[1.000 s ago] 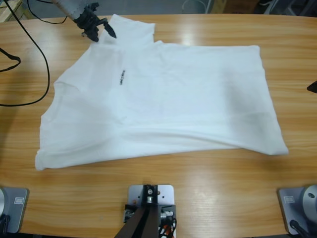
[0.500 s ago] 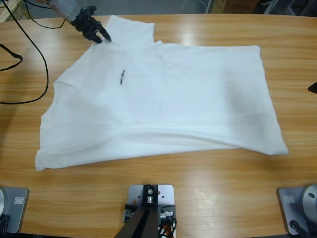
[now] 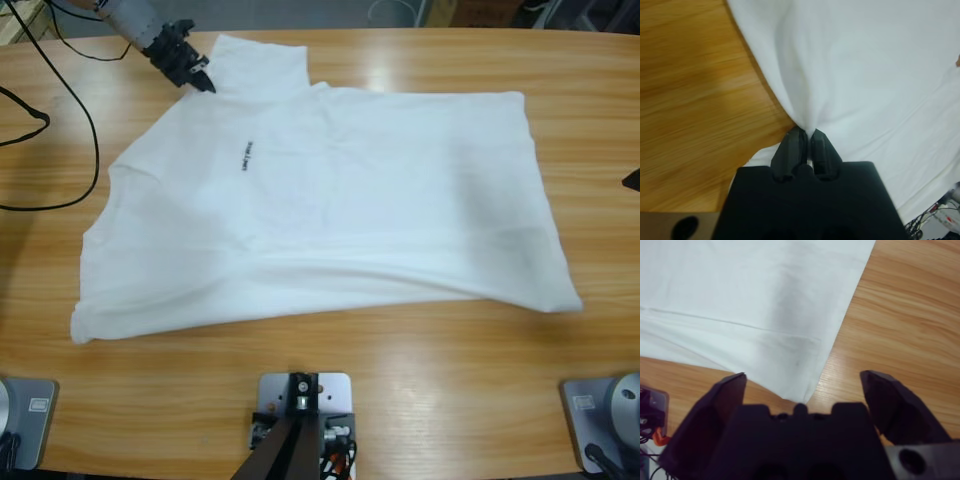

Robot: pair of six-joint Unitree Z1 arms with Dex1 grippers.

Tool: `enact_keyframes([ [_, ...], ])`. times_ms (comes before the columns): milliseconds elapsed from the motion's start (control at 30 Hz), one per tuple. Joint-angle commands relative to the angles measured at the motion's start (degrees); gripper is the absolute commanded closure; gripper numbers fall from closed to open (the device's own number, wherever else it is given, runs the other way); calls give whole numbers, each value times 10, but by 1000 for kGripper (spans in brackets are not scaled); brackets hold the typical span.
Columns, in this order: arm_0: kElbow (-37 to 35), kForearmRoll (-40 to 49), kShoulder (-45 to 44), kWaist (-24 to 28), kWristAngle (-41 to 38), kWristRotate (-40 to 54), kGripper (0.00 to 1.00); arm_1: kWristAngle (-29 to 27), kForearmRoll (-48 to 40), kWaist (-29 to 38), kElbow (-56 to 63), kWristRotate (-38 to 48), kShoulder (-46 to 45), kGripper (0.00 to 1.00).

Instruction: Fold clothes

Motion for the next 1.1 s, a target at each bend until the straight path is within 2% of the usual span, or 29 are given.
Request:
enact_keyframes([
  [33,-223,18,45,-14,8,14,1000,-9,-10,-19,8,1,-18,188],
  [233,-222,30,22,-15,-2,17,1000,211,-88,-85,37,1,11,189],
  [300,-223,36,16,-15,-9,18,1000,260,-136,-109,77,2,26,188],
  [367,-223,43,12,-15,-12,20,1000,285,-173,-130,102,4,41,188],
  [500,-223,54,7,-16,-12,23,1000,303,-193,-149,88,-2,95,188],
  [700,-220,71,-13,-19,-10,26,1000,299,-192,-157,27,-20,189,190],
  [933,-224,95,-30,-19,-8,33,1000,307,-219,-230,19,-58,259,189],
  [1100,-222,112,-40,-19,9,41,1000,279,-239,-235,20,-76,293,189],
])
